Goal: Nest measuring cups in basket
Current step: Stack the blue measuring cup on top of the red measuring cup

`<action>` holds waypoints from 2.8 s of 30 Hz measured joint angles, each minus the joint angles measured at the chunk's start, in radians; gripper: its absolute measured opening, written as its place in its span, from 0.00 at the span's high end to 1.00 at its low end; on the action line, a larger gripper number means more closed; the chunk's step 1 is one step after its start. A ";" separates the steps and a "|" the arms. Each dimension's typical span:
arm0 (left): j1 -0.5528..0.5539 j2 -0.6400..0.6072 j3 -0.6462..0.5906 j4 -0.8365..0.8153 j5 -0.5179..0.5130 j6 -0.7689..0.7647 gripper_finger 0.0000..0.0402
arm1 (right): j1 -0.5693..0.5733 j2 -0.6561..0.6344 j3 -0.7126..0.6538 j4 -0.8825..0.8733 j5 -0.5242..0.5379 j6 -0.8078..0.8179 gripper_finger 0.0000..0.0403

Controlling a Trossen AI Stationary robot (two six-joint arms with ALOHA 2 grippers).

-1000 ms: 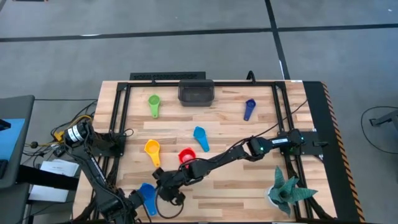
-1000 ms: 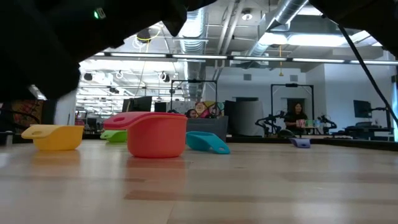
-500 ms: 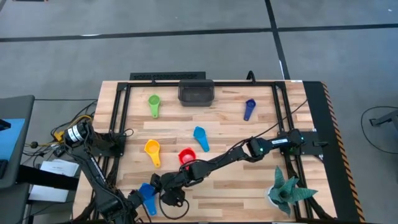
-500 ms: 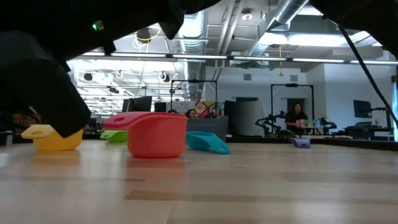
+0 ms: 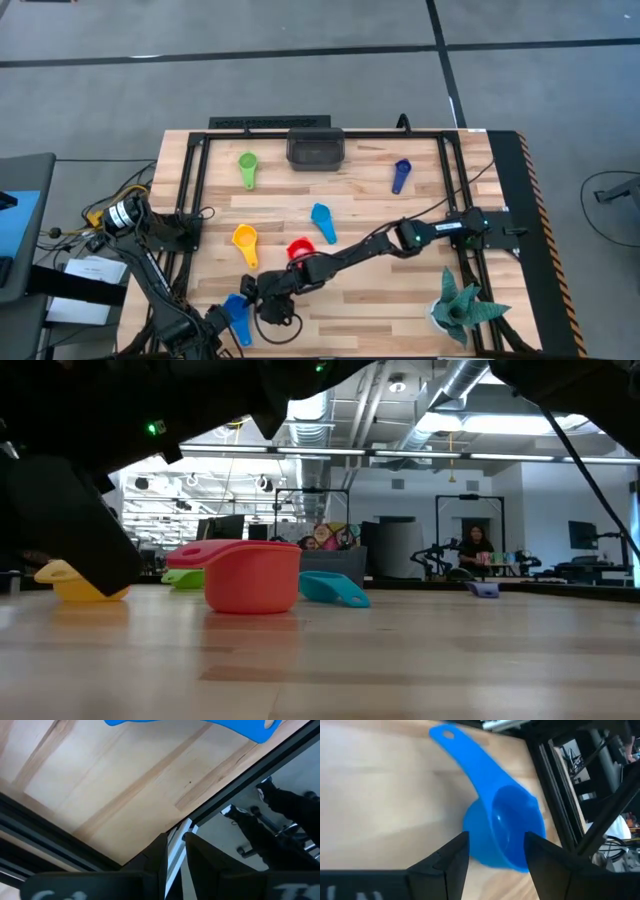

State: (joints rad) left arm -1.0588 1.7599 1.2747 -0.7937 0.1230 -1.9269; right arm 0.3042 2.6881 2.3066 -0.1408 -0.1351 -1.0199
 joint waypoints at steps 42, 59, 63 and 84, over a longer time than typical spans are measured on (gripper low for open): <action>0.005 0.000 0.000 0.025 0.013 -0.031 0.86 | 0.042 0.000 0.000 -0.106 0.032 -0.144 0.63; 0.005 0.000 0.000 0.025 0.013 -0.031 0.86 | 0.034 0.000 0.000 -0.110 0.032 -0.132 0.89; 0.005 0.000 0.000 0.023 0.013 -0.031 0.86 | 0.035 0.000 0.002 -0.110 0.051 -0.132 0.93; 0.006 -0.004 0.223 -0.349 -0.245 -0.082 0.86 | 0.073 -0.001 0.049 -0.181 0.180 0.070 0.97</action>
State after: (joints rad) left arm -1.0530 1.7557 1.4976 -1.1430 -0.1219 -2.0085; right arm 0.3776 2.6873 2.3554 -0.3216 0.0447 -0.9502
